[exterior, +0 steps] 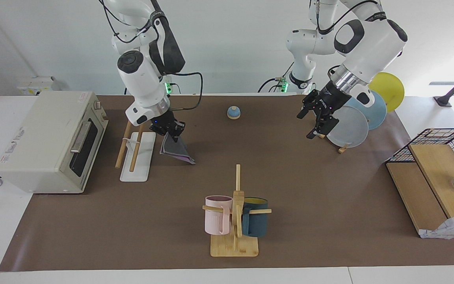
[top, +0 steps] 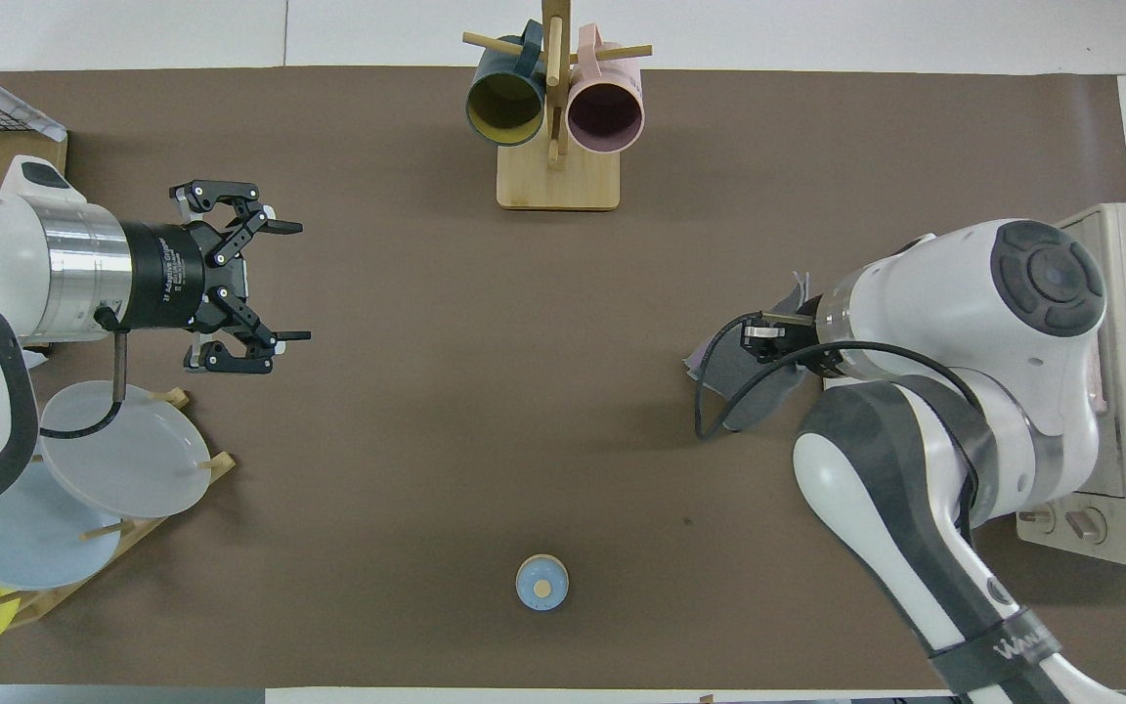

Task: Fold towel and hang on rack
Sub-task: 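Carry the towel with the right gripper while the left gripper withdraws, then drape the towel over the wooden rack posts with the right gripper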

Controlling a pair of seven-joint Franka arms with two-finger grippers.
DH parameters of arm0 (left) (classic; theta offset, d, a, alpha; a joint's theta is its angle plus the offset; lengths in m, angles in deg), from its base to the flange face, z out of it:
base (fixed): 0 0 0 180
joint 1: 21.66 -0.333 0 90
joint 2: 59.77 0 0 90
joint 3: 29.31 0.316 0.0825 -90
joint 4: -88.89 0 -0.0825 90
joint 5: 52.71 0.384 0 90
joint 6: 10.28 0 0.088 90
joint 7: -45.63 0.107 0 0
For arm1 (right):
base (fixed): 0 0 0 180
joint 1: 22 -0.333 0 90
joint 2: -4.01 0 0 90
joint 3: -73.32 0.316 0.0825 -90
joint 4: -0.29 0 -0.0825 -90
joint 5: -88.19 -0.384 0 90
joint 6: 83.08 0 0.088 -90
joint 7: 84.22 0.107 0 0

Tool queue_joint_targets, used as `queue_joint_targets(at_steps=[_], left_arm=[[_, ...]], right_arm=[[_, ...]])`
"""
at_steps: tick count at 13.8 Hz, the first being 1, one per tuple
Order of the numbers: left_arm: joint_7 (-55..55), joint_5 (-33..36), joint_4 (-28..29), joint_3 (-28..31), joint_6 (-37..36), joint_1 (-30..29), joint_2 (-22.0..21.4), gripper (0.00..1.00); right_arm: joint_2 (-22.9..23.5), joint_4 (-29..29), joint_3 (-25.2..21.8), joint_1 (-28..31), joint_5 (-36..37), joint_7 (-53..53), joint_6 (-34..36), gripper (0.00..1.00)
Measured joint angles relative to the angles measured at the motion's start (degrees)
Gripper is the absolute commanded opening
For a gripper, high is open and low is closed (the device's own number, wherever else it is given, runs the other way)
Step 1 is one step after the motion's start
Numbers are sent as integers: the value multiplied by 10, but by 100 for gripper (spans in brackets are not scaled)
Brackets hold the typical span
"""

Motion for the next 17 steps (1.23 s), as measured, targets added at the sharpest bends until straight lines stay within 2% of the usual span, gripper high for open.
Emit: queue_joint_targets(at_steps=[4, 8, 13, 17], left_arm=[[209, 34, 1, 1, -31, -56, -2, 100], [400, 102, 0, 2, -63, -87, -5, 100], [574, 189, -11, 0, -101, -95, -7, 100], [662, 212, -42, -2, -156, -95, -5, 100]], right_arm=[[-14, 40, -1, 52, 85, -38, 3, 0], [-20, 47, -1, 87, 152, -59, 11, 0], [-27, 44, 6, 122, 154, -124, 21, 0], [-37, 37, 0, 151, 185, -150, 31, 0]])
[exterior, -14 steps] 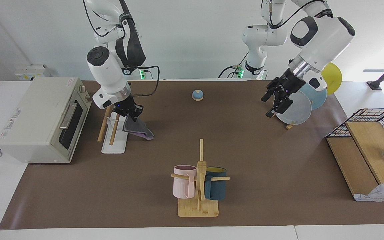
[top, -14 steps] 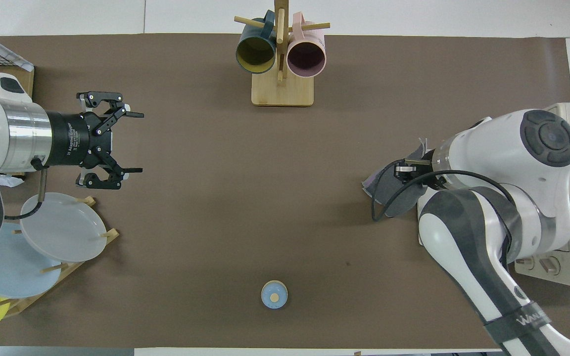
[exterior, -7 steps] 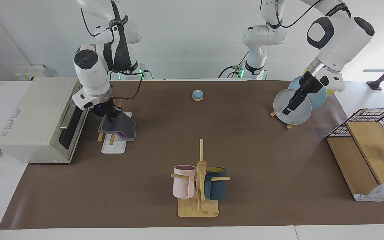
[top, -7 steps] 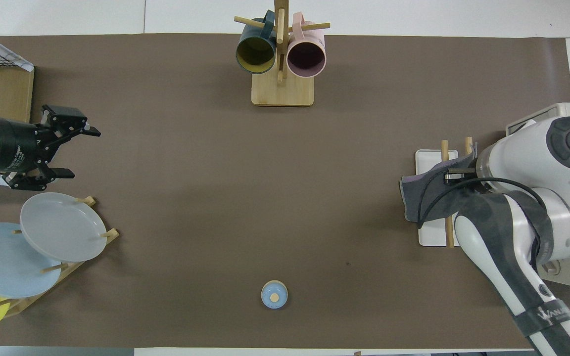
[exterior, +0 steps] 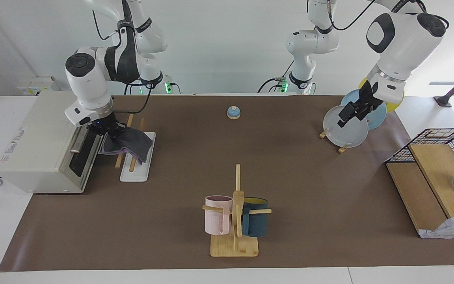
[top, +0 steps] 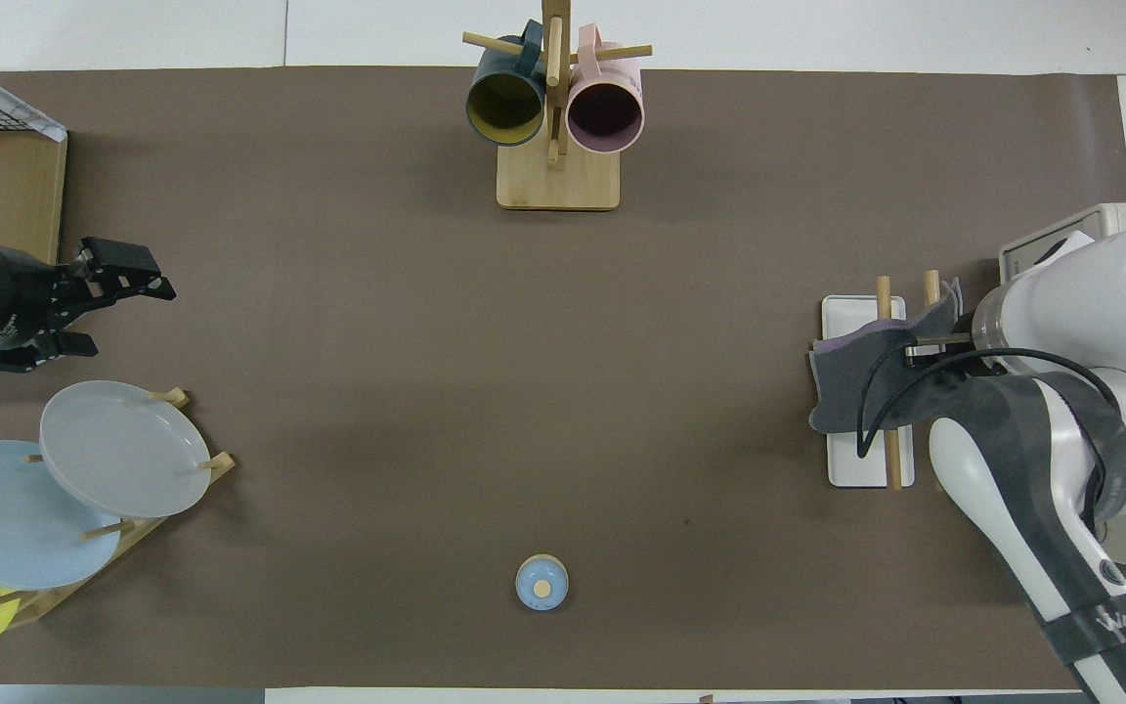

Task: Fold towel and hang on rack
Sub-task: 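Drape the towel over the wooden rack posts with the right gripper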

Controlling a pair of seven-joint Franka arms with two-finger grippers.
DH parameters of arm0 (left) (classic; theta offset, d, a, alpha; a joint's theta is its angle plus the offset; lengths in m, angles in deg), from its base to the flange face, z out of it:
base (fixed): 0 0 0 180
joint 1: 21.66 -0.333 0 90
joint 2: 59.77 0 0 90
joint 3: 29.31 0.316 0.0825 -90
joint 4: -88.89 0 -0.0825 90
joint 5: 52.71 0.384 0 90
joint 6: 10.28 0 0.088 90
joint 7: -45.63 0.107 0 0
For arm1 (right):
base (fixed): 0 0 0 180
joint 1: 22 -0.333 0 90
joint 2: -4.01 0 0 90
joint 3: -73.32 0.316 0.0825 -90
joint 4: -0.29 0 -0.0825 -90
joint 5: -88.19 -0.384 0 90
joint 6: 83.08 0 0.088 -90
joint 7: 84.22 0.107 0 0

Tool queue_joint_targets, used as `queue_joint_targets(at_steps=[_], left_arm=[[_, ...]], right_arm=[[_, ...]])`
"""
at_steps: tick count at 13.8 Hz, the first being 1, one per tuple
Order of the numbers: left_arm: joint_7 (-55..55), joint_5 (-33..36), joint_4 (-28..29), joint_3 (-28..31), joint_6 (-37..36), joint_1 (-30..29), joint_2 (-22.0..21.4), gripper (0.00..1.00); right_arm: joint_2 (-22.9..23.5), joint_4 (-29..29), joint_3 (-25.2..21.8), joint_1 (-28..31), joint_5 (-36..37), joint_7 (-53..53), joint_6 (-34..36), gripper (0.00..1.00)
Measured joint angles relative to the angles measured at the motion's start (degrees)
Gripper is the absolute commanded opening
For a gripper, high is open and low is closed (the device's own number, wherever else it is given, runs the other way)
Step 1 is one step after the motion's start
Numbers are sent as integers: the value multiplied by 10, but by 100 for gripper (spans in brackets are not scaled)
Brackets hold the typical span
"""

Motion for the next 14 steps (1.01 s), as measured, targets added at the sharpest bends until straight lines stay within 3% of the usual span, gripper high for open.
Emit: queue_joint_targets(at_steps=[8, 10, 11, 12, 14], left_arm=[[103, 32, -81, -6, -108, 1, 31, 100], [106, 32, -83, -6, -111, 1, 33, 100], [107, 32, -83, -7, -111, 1, 33, 100], [109, 32, -83, -7, -111, 1, 33, 100], [125, 32, -83, -8, -112, 3, 34, 100]], right_arm=[[0, -8, 4, -2, 5, 1, 12, 0], [0, -7, 4, -2, 5, 12, 12, 48], [0, -7, 4, -2, 5, 17, 12, 79], [0, -6, 4, -2, 5, 19, 13, 97], [0, -6, 4, -2, 5, 19, 13, 100]])
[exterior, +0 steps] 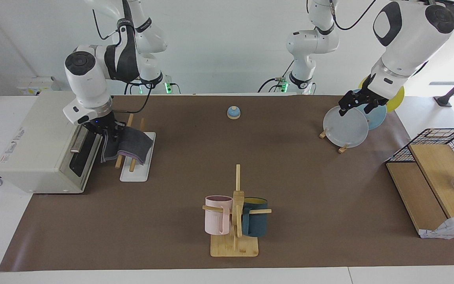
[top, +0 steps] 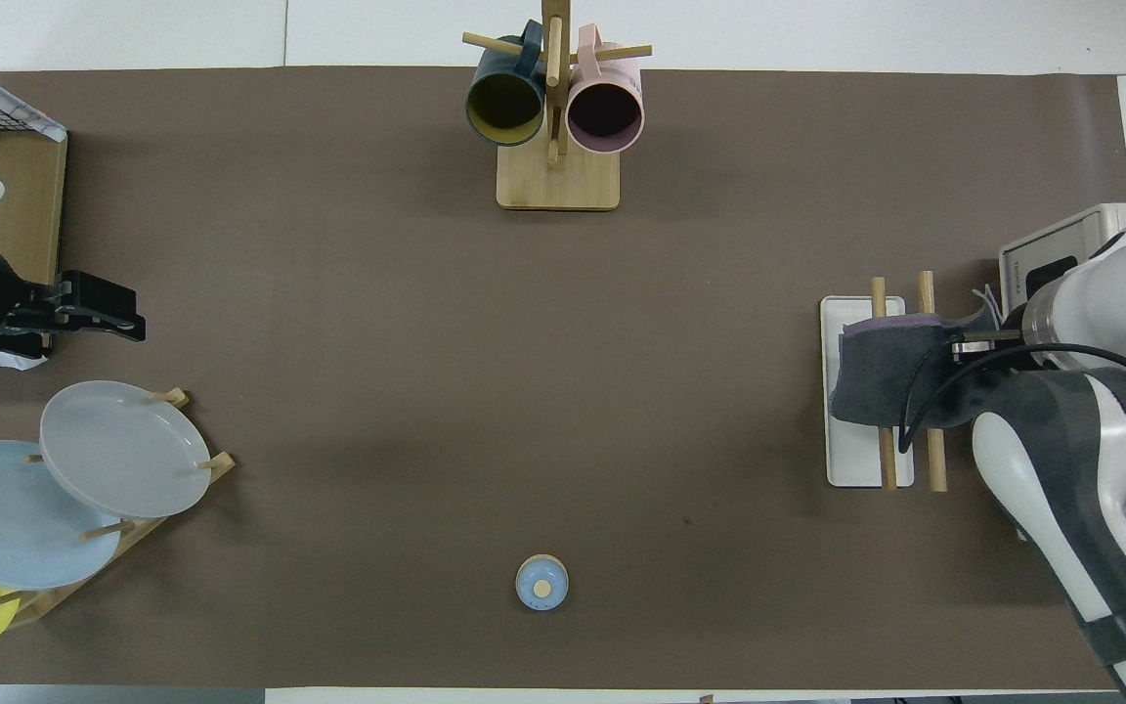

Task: Fold towel and hang on rack
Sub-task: 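Drape the towel over the wooden rack posts with the right gripper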

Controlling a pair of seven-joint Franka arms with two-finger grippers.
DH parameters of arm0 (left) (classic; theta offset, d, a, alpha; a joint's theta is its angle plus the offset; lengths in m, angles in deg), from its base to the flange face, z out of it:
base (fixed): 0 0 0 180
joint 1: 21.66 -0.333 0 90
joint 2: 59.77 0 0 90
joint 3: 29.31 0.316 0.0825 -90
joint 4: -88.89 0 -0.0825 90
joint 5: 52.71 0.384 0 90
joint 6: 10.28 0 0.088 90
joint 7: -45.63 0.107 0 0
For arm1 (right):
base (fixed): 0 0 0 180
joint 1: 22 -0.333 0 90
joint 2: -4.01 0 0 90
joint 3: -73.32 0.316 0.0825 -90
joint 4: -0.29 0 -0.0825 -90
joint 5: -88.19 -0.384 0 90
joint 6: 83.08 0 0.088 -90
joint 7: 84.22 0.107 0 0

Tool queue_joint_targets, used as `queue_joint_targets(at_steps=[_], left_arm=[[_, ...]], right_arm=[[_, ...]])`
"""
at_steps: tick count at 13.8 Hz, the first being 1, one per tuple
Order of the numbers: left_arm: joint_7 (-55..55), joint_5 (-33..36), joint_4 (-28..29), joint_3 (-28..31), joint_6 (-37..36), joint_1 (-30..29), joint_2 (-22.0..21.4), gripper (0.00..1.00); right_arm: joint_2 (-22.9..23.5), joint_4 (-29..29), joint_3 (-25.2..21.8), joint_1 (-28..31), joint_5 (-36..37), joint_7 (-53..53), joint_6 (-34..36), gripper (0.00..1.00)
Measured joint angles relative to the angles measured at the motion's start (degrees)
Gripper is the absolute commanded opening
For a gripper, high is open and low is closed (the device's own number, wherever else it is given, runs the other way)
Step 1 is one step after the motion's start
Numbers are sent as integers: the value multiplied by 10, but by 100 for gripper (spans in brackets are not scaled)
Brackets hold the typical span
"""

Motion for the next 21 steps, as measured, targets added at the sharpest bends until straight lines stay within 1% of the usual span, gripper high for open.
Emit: queue_joint_targets(at_steps=[4, 7, 9, 11, 13, 14, 17, 21], left_arm=[[13, 0, 0, -2, -9, 1, 1, 100], [19, 0, -1, -2, -11, 1, 1, 100], [23, 0, -2, -2, -12, 1, 1, 100], [23, 0, -3, -2, -12, 0, 1, 100], [26, 2, -3, -1, -12, 0, 1, 100], [33, 8, -3, -1, -12, 0, 1, 100], [44, 26, -8, -1, -12, 0, 2, 100], [45, 27, -20, -1, -9, 0, 10, 100]], right_arm=[[0, 0, 3, -5, 0, 0, 2, 100], [0, -15, 4, -9, 0, 1, 27, 100], [0, -51, 5, -20, 0, 1, 68, 100], [-1, -104, 6, -28, 0, -9, 130, 100], [0, -154, 4, -27, 0, -57, 181, 100], [0, -170, 3, -25, 0, -79, 194, 100], [5, -196, 5, -26, 0, -96, 220, 100], [6, -213, 16, -31, -8, -96, 255, 100]])
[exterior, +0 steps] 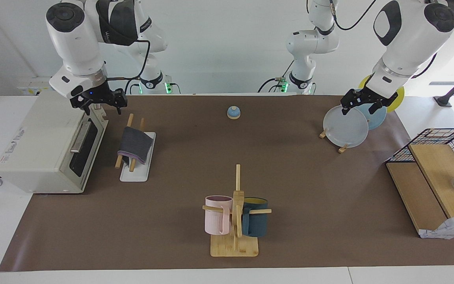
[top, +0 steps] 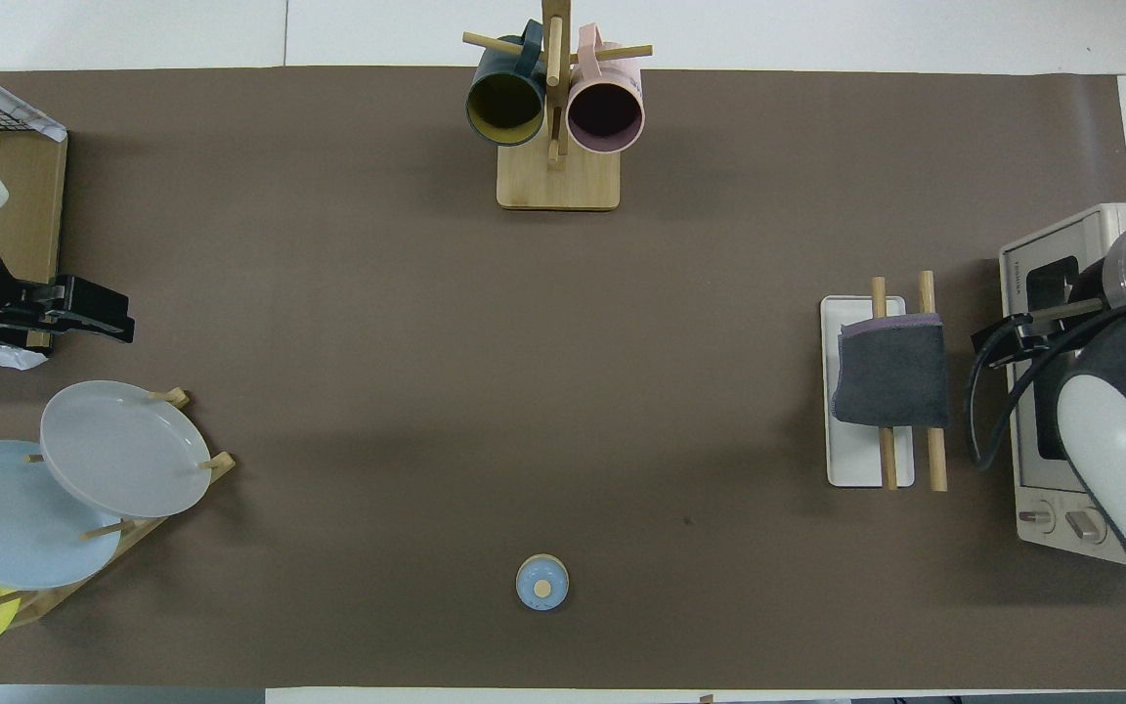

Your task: Fold towel and hang on rack

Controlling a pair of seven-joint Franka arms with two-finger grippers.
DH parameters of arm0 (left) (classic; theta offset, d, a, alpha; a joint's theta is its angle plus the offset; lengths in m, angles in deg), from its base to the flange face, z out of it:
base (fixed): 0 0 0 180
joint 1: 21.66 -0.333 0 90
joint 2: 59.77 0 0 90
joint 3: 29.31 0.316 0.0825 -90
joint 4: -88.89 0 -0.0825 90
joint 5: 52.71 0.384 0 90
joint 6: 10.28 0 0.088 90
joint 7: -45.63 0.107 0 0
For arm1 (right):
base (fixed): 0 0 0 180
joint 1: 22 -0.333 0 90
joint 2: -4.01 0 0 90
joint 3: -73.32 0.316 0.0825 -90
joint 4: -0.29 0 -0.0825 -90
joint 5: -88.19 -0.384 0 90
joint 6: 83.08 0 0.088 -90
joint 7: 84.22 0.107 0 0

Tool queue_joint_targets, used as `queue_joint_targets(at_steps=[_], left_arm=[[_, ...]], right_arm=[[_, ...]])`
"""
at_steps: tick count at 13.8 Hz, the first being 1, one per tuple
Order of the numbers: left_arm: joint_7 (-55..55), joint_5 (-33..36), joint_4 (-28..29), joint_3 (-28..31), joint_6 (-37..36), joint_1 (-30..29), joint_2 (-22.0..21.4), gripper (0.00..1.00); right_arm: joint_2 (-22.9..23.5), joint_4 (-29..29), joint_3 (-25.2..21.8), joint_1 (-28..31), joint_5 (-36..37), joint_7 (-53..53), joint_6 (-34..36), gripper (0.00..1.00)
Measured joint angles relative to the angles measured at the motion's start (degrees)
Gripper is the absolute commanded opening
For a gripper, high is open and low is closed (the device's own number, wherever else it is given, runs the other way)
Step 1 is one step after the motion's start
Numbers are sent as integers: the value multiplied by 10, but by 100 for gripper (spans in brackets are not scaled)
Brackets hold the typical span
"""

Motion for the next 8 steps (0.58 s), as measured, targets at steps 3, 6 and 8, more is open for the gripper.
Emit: queue_joint_targets(at_steps=[3, 6, 8], left_arm=[[0, 0, -1, 0, 10, 0, 2, 100], [0, 0, -1, 0, 14, 0, 2, 100], [0, 0, -1, 1, 16, 0, 2, 100]], right_arm=[[2, -9, 0, 1, -1, 0, 2, 100], [14, -25, -2, 9, -6, 0, 1, 100], [23, -33, -2, 27, -22, 0, 1, 100]])
